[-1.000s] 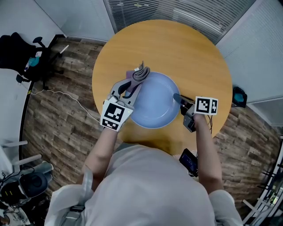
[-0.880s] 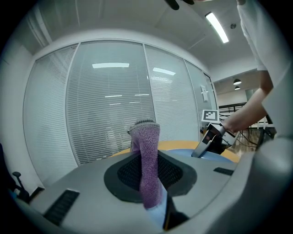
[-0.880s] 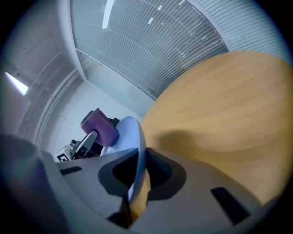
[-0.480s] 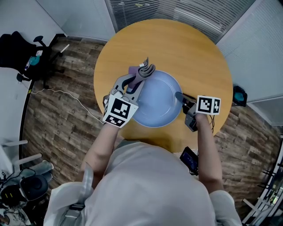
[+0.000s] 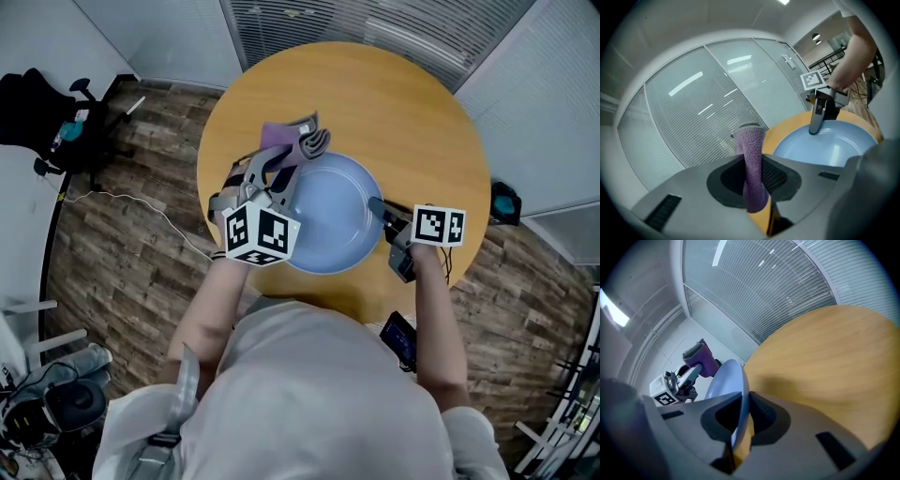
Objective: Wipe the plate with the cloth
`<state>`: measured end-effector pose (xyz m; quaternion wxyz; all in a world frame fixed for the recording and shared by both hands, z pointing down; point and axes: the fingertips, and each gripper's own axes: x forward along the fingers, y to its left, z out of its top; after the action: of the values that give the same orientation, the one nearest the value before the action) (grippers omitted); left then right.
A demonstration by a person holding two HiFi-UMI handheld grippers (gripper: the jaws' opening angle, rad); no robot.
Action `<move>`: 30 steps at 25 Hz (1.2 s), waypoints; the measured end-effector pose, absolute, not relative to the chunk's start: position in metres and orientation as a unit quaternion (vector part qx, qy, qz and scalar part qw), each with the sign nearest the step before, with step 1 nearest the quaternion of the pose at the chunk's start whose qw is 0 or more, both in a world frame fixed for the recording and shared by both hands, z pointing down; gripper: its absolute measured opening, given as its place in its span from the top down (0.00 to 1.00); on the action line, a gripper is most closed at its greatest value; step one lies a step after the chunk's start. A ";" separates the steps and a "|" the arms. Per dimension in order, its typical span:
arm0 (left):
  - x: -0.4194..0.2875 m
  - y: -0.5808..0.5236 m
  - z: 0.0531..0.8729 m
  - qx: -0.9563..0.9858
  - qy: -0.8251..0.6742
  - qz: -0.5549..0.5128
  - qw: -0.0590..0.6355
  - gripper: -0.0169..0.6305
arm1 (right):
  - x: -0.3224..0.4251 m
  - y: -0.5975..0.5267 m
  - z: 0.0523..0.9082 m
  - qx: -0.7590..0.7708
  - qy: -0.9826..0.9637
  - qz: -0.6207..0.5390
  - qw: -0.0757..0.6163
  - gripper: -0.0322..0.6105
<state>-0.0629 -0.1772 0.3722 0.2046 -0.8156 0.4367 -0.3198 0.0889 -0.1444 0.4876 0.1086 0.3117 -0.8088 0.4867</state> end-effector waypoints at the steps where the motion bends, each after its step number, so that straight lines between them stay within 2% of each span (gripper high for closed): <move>1: -0.062 -0.178 0.378 -0.812 0.433 -0.332 0.207 0.86 | 0.089 -0.144 0.486 0.311 -0.809 0.487 0.107 0.89; 12: -0.039 -0.173 0.414 -0.814 0.388 -0.385 0.196 0.86 | 0.087 -0.143 0.475 0.309 -0.813 0.486 0.090 0.88; 30: -0.006 -0.167 0.433 -0.828 0.340 -0.403 0.191 0.86 | 0.070 -0.140 0.467 0.300 -0.816 0.487 0.083 0.87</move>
<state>-0.0065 -0.1673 0.4333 0.1914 -0.8282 0.3397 -0.4027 0.0697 -0.1397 0.4670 0.0826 0.3000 -0.8163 0.4867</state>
